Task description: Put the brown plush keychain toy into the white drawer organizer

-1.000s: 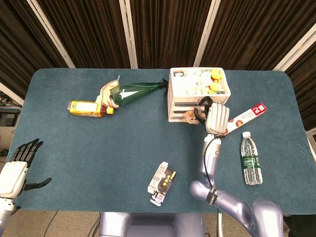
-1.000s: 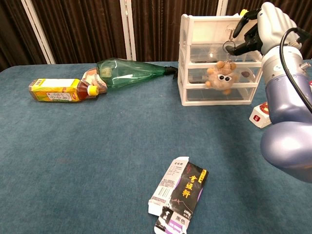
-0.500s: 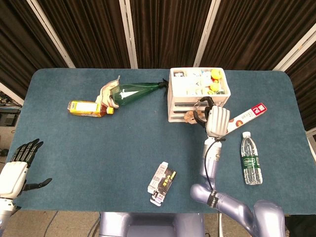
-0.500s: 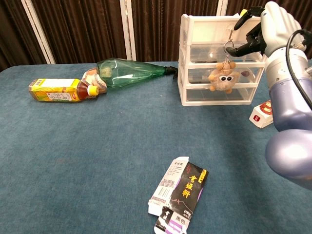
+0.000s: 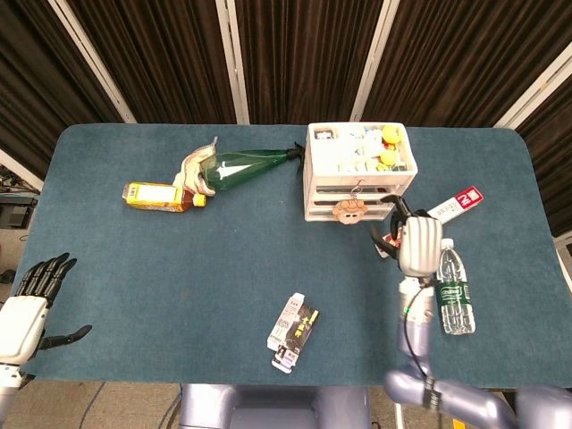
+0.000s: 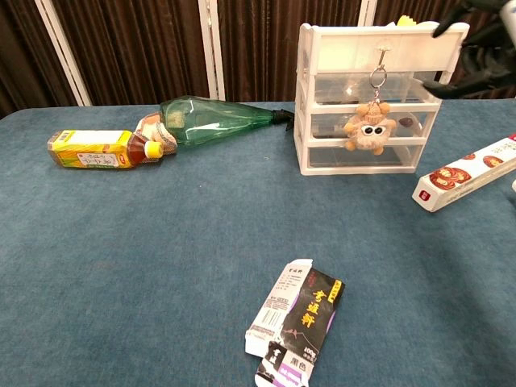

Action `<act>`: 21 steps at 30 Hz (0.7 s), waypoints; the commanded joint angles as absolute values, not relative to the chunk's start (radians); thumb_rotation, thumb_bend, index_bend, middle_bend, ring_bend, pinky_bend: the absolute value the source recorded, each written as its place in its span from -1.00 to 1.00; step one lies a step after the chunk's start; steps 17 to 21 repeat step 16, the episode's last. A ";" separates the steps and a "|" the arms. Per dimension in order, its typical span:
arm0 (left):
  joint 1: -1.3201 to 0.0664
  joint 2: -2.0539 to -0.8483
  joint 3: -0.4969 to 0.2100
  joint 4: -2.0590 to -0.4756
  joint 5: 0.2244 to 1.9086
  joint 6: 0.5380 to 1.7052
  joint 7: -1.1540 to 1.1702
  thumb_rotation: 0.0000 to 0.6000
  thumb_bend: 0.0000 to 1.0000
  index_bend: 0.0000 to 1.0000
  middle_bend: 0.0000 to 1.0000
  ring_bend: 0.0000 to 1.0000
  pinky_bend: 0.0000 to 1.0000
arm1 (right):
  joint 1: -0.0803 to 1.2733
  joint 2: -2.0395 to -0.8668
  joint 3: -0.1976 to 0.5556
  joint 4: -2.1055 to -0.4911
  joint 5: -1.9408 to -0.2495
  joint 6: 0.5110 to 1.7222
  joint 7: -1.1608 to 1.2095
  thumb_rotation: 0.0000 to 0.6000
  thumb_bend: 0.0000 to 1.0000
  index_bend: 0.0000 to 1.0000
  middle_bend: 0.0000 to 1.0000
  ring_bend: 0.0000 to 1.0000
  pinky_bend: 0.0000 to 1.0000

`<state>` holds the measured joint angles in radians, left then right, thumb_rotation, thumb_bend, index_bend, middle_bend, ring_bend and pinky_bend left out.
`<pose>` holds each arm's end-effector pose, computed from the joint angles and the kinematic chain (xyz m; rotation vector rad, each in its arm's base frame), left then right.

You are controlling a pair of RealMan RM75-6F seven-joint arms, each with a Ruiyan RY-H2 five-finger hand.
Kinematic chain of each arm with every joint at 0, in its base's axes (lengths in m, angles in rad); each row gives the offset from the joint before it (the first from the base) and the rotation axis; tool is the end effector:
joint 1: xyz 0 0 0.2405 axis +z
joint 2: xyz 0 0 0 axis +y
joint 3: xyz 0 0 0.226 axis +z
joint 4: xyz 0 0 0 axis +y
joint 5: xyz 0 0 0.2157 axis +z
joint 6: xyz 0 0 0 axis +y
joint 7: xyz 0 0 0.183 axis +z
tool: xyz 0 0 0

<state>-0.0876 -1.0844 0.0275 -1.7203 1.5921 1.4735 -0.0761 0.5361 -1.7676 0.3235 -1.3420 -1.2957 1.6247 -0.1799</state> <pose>-0.2592 0.1991 0.1202 -1.4638 -1.0510 -1.0080 -0.1340 -0.3435 0.0566 1.0702 -0.7994 1.4164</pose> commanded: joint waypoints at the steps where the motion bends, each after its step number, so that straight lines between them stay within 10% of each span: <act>1: -0.081 -1.091 0.029 -1.711 1.612 1.496 -0.068 1.00 -0.86 -0.91 -1.00 -1.00 -1.00 | 0.427 -1.588 0.192 -1.517 -1.358 1.617 -0.254 1.00 -0.71 -0.29 0.27 0.30 -0.08; 7: -0.071 -1.109 0.032 -1.687 1.640 1.527 -0.047 1.00 -0.84 -0.90 -1.00 -1.00 -1.00 | 0.344 -1.369 0.053 -1.688 -1.414 1.561 -0.262 1.00 -0.74 -0.60 -0.42 -0.99 -0.78; 13: -0.058 -1.116 0.036 -1.665 1.658 1.552 -0.013 1.00 -0.85 -0.91 -1.00 -1.00 -1.00 | 0.261 -1.205 -0.076 -1.772 -1.485 1.546 -0.237 1.00 -0.86 -0.93 -0.95 -1.00 -1.00; 21: -0.054 -1.120 0.037 -1.649 1.669 1.564 0.012 1.00 -0.86 -0.95 -1.00 -1.00 -1.00 | 0.225 -1.167 -0.117 -1.764 -1.526 1.560 -0.242 1.00 -0.93 -0.99 -1.00 -1.00 -1.00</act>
